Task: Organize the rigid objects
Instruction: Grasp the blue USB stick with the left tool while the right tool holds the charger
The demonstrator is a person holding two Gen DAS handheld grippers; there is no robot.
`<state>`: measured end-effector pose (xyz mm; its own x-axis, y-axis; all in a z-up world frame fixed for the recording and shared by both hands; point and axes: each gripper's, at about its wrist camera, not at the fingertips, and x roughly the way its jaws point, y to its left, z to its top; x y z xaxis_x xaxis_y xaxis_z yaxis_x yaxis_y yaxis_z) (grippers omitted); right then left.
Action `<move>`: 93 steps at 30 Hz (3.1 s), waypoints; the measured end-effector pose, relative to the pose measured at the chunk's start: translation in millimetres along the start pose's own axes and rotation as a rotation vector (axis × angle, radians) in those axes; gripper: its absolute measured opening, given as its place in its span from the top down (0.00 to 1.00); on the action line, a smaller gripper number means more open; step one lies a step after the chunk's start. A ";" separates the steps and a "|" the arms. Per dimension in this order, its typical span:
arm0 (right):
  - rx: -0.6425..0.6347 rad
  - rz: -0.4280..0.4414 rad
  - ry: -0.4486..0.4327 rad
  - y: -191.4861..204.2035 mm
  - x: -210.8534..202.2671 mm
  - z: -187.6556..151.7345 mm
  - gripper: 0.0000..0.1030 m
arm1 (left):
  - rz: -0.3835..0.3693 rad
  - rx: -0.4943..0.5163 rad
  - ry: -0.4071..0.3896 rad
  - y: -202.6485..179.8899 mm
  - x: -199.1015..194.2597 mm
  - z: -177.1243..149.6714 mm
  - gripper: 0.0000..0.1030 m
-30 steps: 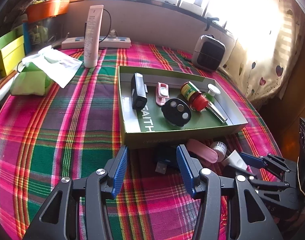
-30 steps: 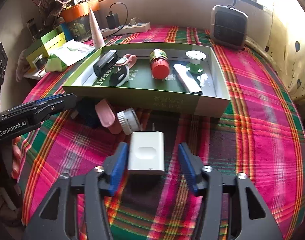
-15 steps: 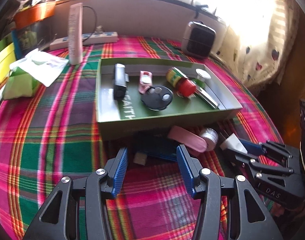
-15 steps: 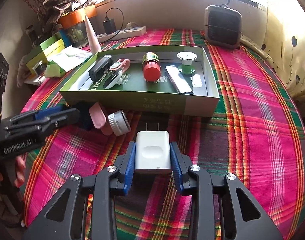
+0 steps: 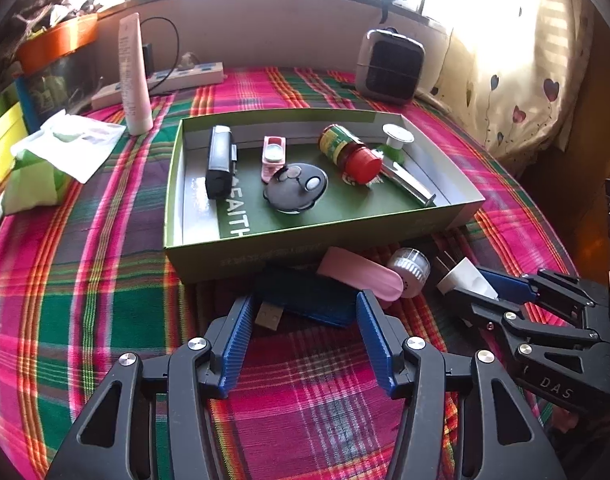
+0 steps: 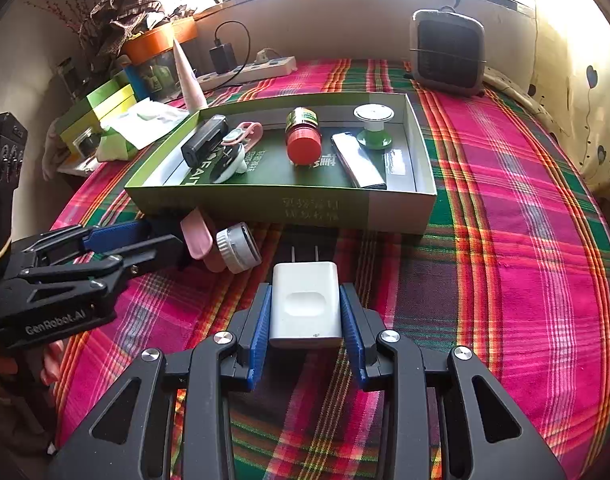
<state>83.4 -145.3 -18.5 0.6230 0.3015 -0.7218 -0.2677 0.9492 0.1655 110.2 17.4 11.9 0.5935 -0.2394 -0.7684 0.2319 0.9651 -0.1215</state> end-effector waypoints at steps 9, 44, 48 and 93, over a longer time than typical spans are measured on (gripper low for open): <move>0.005 0.005 -0.001 -1.2 -0.7 0.2 0.66 | 0.029 -0.001 0.005 0.2 -0.5 0.3 0.48; 0.007 0.009 -0.002 -1.4 -1.7 -0.5 0.66 | 0.133 -0.090 -0.024 33.9 -30.3 -8.6 0.48; 0.010 0.012 -0.003 -1.6 -2.2 -0.8 0.66 | 0.195 -0.082 0.012 25.8 -14.3 -1.7 0.48; 0.042 0.056 -0.008 -8.0 -3.2 -1.3 0.66 | 0.188 -0.169 -0.039 51.8 -14.8 -15.5 0.68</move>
<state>82.6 -153.9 -18.4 0.6136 0.3543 -0.7057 -0.2711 0.9339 0.2332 101.5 72.6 7.2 0.6441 -0.0550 -0.7629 -0.0153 0.9963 -0.0847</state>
